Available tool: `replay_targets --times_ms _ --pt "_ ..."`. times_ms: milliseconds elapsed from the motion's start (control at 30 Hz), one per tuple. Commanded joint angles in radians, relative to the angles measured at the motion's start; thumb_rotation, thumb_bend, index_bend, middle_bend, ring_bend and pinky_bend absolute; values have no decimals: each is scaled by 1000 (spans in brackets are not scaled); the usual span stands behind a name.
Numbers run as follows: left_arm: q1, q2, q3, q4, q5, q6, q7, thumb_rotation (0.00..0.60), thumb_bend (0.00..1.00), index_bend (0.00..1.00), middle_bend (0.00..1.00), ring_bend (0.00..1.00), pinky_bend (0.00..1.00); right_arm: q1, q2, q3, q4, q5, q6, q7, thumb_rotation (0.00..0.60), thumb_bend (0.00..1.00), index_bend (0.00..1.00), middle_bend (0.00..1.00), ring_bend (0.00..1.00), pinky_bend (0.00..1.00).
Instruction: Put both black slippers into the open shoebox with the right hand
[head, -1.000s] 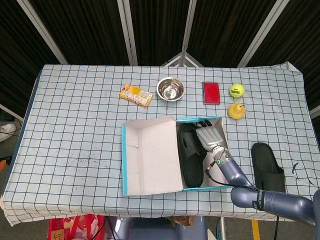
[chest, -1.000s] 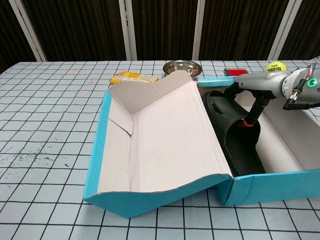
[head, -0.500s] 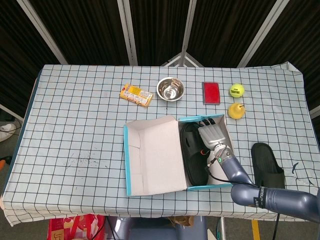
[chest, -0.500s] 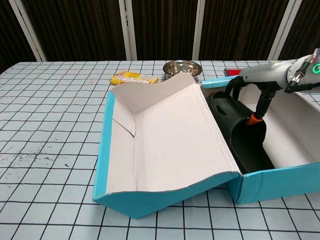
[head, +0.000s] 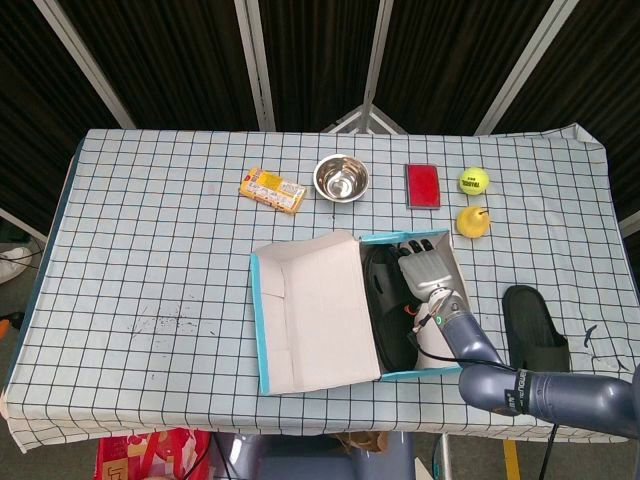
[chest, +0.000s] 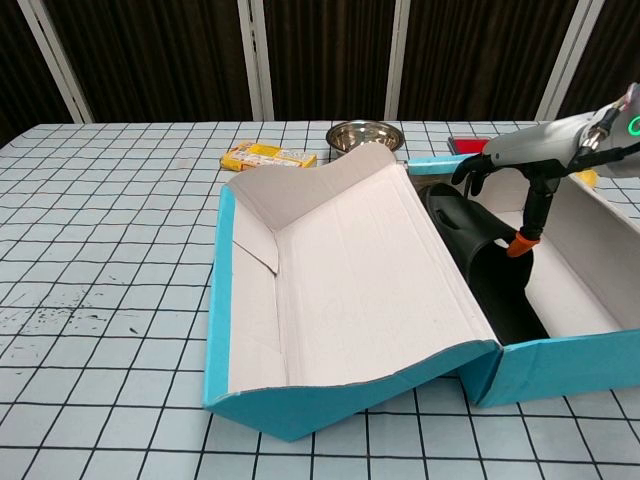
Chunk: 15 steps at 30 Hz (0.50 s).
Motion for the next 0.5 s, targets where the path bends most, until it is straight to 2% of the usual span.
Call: replay_targets --times_ms 33,267,500 --pt "1 1 -1 0 -2 1 -1 600 335 13 0 0 71 18 34 -6 -27 29 -8 -5 600 178 102 167 13 0" --pt "2 0 -2 1 -8 -1 1 600 335 13 0 0 71 20 108 -1 -75 40 -31 43 600 178 102 166 13 0" --pt "1 -2 -5 5 -17 -6 5 600 335 13 0 0 71 -9 242 36 -128 33 -144 175 600 178 102 166 13 0"
